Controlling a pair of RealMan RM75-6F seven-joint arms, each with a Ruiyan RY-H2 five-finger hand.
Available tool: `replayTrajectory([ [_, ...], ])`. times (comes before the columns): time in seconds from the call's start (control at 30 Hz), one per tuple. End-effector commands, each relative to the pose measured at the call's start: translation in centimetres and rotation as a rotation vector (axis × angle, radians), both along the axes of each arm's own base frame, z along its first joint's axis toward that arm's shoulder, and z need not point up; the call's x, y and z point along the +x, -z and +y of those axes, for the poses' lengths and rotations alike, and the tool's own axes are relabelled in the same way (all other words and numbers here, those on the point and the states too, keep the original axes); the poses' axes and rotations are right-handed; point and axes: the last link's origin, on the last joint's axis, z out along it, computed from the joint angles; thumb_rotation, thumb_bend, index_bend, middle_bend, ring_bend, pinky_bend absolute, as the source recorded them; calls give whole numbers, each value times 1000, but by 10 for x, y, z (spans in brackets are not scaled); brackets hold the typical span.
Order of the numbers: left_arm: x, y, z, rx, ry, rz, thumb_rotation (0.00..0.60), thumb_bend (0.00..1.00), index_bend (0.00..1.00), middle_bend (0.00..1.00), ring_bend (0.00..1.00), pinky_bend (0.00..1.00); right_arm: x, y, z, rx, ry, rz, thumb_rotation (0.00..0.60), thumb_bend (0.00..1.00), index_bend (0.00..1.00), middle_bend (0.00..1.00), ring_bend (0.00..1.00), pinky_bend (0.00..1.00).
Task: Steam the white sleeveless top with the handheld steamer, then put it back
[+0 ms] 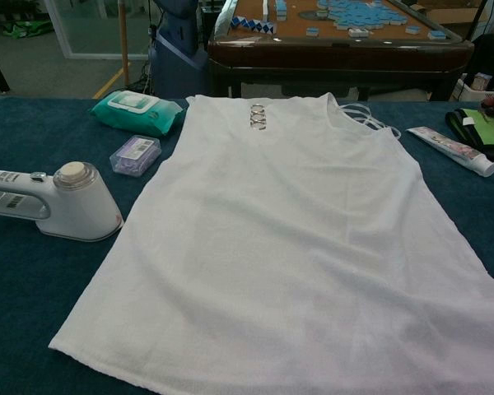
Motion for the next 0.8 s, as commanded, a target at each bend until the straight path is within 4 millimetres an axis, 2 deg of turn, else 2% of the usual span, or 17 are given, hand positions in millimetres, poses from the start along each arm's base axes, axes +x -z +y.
replayTrajectory([
  [0.03, -1, 0, -1, 1, -3, -4, 600, 282, 256, 240, 257, 180, 1, 1, 0, 4, -3, -2, 600, 310, 239, 309, 234, 315],
  [0.2, -3, 0, 0, 3, -3, -6, 600, 282, 256, 240, 256, 180, 5, -5, -5, -20, -35, -5, 600, 310, 238, 309, 220, 315],
  [0.33, -3, 0, 7, 7, 10, -6, 600, 282, 258, 240, 256, 180, 16, -20, -16, -55, -70, -12, 600, 310, 239, 306, 212, 315],
  [0.53, 4, 2, 26, -13, 49, -21, 600, 282, 258, 240, 256, 180, 37, -53, -43, -87, -28, 32, 600, 310, 238, 257, 165, 315],
  [0.8, 17, 17, 60, -83, 100, -38, 600, 282, 224, 240, 256, 180, 54, -61, -58, -101, -52, 34, 600, 310, 239, 249, 159, 315],
])
